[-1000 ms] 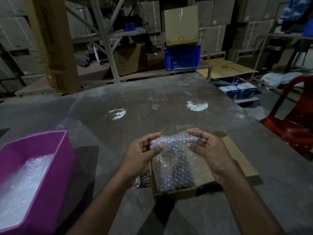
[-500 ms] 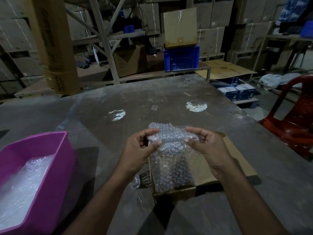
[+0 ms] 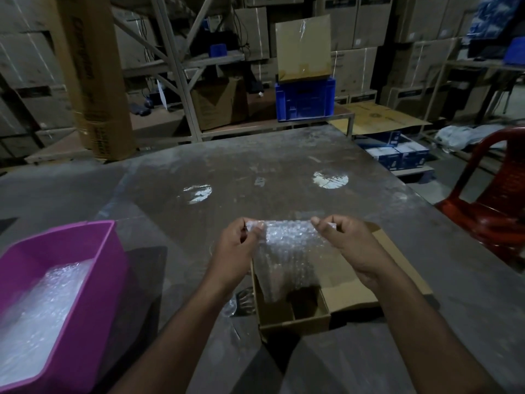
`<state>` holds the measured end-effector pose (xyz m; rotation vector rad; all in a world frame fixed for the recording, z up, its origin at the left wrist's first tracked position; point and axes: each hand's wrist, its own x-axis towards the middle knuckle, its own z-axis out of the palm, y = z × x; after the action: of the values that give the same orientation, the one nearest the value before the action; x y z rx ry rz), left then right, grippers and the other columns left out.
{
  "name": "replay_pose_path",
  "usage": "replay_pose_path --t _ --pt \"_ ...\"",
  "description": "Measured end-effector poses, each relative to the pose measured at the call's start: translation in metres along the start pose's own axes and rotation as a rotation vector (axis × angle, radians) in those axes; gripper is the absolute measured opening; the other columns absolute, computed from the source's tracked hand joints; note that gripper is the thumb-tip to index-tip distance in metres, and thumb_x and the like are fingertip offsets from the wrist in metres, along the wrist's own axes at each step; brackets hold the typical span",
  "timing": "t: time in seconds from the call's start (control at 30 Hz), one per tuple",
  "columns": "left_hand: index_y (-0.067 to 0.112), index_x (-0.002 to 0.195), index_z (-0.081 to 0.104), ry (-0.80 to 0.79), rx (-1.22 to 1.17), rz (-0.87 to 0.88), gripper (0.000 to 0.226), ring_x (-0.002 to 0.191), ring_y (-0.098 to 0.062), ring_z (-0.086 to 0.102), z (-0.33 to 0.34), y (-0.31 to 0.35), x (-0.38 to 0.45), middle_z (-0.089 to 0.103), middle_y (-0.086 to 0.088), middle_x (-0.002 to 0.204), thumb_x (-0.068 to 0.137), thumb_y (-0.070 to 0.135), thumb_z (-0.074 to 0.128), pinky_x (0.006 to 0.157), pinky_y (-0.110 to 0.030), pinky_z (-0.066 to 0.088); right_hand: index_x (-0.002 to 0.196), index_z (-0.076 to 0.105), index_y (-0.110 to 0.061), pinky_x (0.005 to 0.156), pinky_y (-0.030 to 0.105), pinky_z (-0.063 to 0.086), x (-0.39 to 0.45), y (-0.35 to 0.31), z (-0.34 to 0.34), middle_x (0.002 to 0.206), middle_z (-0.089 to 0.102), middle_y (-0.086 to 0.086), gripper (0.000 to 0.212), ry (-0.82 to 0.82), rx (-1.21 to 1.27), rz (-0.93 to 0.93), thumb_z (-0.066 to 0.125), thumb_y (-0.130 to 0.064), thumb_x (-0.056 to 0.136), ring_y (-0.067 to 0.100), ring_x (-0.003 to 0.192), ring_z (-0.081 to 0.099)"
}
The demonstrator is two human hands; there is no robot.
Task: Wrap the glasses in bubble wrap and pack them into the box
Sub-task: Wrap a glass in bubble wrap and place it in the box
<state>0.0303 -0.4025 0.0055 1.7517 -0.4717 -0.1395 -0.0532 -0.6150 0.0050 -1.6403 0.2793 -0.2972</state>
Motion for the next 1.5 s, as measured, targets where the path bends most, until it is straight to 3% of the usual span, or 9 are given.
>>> replay_pose_path --t 0.1,0.23,0.33,0.4,0.7,0.8,1.13,1.33,1.5 --pt "0.015 0.092 0.065 0.058 -0.051 -0.115 0.024 0.072 -0.008 0.059 0.004 -0.007 0.006 0.064 0.006 0.079 0.103 0.034 0.056 0.063 -0.027 0.046 0.112 0.068 -0.011 0.094 0.051 0.054 0.002 0.005 -0.002 0.102 0.069 0.024 0.041 -0.117 0.074 0.127 0.081 -0.034 0.082 0.028 0.093 0.065" --pt "0.017 0.128 0.056 0.032 -0.029 -0.246 0.039 0.105 -0.017 0.06 0.009 -0.015 0.007 0.062 -0.001 0.123 0.098 0.041 0.062 0.09 -0.04 0.053 0.133 0.057 -0.003 0.082 0.033 0.053 0.009 0.01 0.007 0.093 0.075 0.007 0.054 -0.035 -0.01 0.18 0.078 -0.009 0.084 0.015 0.088 0.068" --pt "0.026 0.153 0.029 -0.038 0.074 -0.271 0.081 0.137 -0.023 0.042 0.013 -0.023 0.002 0.042 -0.002 0.15 0.088 0.032 0.077 0.104 -0.039 0.042 0.147 0.043 -0.004 0.094 0.038 0.048 0.016 0.015 0.012 0.129 0.061 0.012 0.069 0.063 -0.178 0.236 0.077 -0.01 0.087 0.029 0.117 0.059" --pt "0.028 0.155 0.024 -0.037 0.118 -0.282 0.092 0.144 -0.026 0.036 0.016 -0.031 0.0 0.034 -0.009 0.161 0.085 0.023 0.082 0.108 -0.037 0.039 0.14 0.05 -0.007 0.086 0.037 0.05 0.019 0.02 0.014 0.117 0.062 0.013 0.059 0.077 -0.283 0.239 0.077 -0.013 0.087 0.028 0.106 0.06" --pt "0.027 0.159 0.017 0.026 0.235 -0.242 0.106 0.131 -0.024 0.054 0.017 -0.026 -0.009 0.05 -0.008 0.15 0.078 0.027 0.087 0.107 -0.048 0.049 0.111 0.061 -0.015 0.07 0.036 0.052 0.014 0.029 0.016 0.099 0.065 0.008 0.024 0.093 -0.298 0.207 0.073 -0.011 0.091 0.026 0.087 0.065" --pt "0.028 0.159 0.016 -0.03 0.168 -0.255 0.11 0.105 -0.014 0.065 0.02 -0.023 -0.011 0.062 0.002 0.128 0.076 0.018 0.088 0.095 -0.045 0.058 0.101 0.063 -0.019 0.075 0.042 0.058 0.011 0.025 0.011 0.098 0.071 0.009 0.019 0.131 -0.174 0.181 0.07 -0.003 0.092 0.026 0.087 0.07" --pt "0.036 0.154 0.021 0.032 -0.052 -0.123 0.1 0.099 -0.016 0.065 0.006 -0.005 0.0 0.057 0.004 0.121 0.08 0.01 0.083 0.07 -0.028 0.058 0.103 0.061 -0.026 0.087 0.039 0.058 -0.002 0.016 -0.001 0.112 0.068 0.006 0.036 0.138 -0.028 0.118 0.073 0.003 0.086 0.025 0.105 0.066" --pt "0.028 0.146 0.045 -0.155 -0.225 -0.098 0.076 0.121 -0.014 0.063 -0.002 0.0 0.005 0.058 0.002 0.141 0.087 -0.017 0.063 0.087 -0.028 0.057 0.14 0.049 -0.034 0.097 0.041 0.052 -0.009 0.011 0.0 0.137 0.047 -0.019 0.074 0.174 0.088 0.018 0.081 -0.004 0.08 0.01 0.12 0.054" --pt "0.016 0.137 0.055 -0.183 -0.267 -0.038 0.058 0.116 -0.022 0.068 -0.01 0.006 0.008 0.072 -0.004 0.125 0.088 -0.015 0.063 0.092 -0.033 0.056 0.144 0.043 -0.036 0.093 0.046 0.057 -0.008 0.016 -0.003 0.143 0.052 -0.006 0.089 0.199 0.083 0.054 0.087 -0.008 0.071 0.027 0.111 0.064"
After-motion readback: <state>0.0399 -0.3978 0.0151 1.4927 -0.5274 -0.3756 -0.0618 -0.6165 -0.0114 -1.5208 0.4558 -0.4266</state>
